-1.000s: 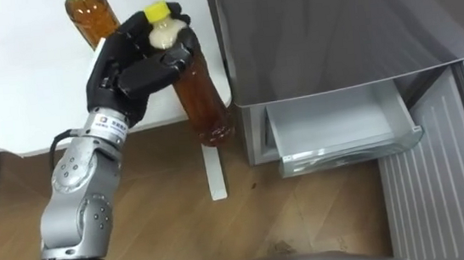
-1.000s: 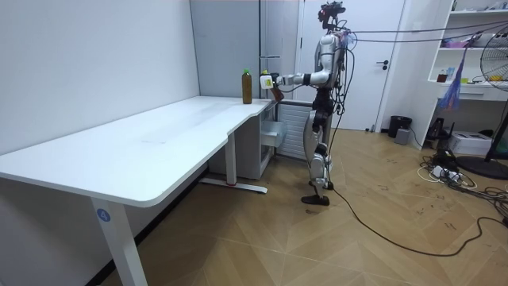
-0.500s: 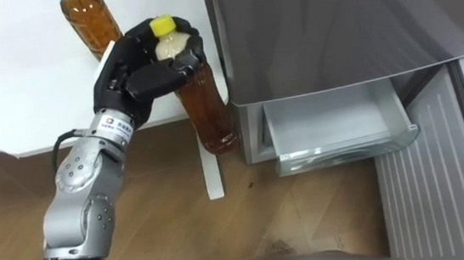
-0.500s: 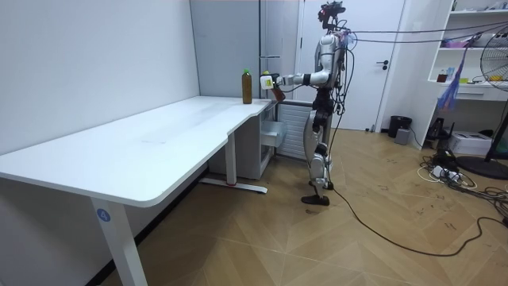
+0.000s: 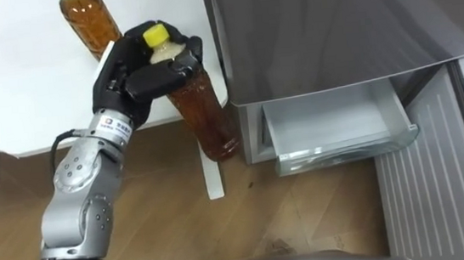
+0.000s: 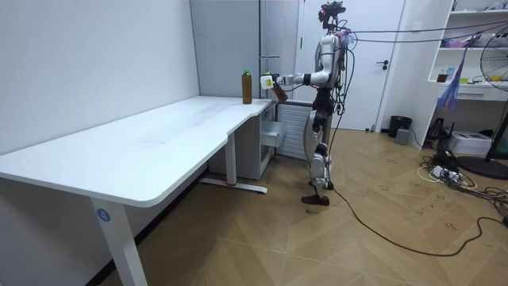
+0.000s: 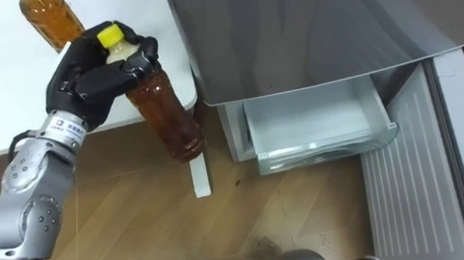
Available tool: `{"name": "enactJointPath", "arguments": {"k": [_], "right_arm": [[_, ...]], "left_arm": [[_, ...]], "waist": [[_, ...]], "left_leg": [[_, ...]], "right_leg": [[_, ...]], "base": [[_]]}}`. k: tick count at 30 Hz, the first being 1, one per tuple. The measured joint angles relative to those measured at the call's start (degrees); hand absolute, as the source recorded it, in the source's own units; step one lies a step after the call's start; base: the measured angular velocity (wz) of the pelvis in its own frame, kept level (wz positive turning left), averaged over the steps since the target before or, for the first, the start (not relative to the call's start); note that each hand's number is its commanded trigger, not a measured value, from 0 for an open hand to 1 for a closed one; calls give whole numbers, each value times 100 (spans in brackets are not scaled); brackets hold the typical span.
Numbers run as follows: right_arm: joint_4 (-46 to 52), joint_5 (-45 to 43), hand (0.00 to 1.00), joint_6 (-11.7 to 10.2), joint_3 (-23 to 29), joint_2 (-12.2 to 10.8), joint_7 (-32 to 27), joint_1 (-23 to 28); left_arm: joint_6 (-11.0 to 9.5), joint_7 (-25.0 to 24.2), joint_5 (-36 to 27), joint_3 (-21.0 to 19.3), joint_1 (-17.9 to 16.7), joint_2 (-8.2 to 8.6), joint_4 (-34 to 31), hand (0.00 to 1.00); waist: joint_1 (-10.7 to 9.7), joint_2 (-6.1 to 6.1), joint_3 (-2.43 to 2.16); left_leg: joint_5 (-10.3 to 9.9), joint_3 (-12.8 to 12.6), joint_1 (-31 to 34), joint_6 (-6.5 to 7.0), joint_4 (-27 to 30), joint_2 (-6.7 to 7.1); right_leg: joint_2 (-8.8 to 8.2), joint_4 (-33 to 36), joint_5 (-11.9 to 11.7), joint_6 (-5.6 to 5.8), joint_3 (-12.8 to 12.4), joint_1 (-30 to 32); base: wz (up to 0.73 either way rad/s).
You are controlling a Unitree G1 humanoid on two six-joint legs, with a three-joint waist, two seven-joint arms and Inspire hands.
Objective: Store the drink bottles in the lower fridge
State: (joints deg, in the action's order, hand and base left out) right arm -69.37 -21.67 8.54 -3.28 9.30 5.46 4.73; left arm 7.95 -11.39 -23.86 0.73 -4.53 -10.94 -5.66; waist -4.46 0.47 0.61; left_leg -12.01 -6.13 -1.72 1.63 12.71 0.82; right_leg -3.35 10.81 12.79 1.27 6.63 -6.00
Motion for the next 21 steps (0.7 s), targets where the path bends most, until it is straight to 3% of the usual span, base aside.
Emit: {"name": "enactJointPath", "arguments": {"k": [7, 14, 21], "right_arm": [[271, 145, 0, -39, -4, 32, -153, -23], [500, 148, 0, -63, -56, 101, -173, -96], [1059, 184, 0, -164, -188, 144, -112, -167]], "left_arm": [[-8, -46, 108, 172, 0, 3, -222, 100], [-213, -73, 105, 363, -7, 215, -311, 100], [-213, -53, 93, 395, -12, 296, 52, 100]], "waist": [[21, -11, 6], [330, -4, 4], [350, -1, 6]], "left_leg": [[2, 72, 121, -3, 41, 7], [3, 69, 61, -5, 52, 1], [11, 121, 32, -18, 48, 2]], "right_leg": [[-10, -6, -4, 0, 123, 49], [-17, -19, -5, -1, 211, 2], [-21, -17, -5, -2, 325, -57]], "base": [[8], [-1], [4]]}}
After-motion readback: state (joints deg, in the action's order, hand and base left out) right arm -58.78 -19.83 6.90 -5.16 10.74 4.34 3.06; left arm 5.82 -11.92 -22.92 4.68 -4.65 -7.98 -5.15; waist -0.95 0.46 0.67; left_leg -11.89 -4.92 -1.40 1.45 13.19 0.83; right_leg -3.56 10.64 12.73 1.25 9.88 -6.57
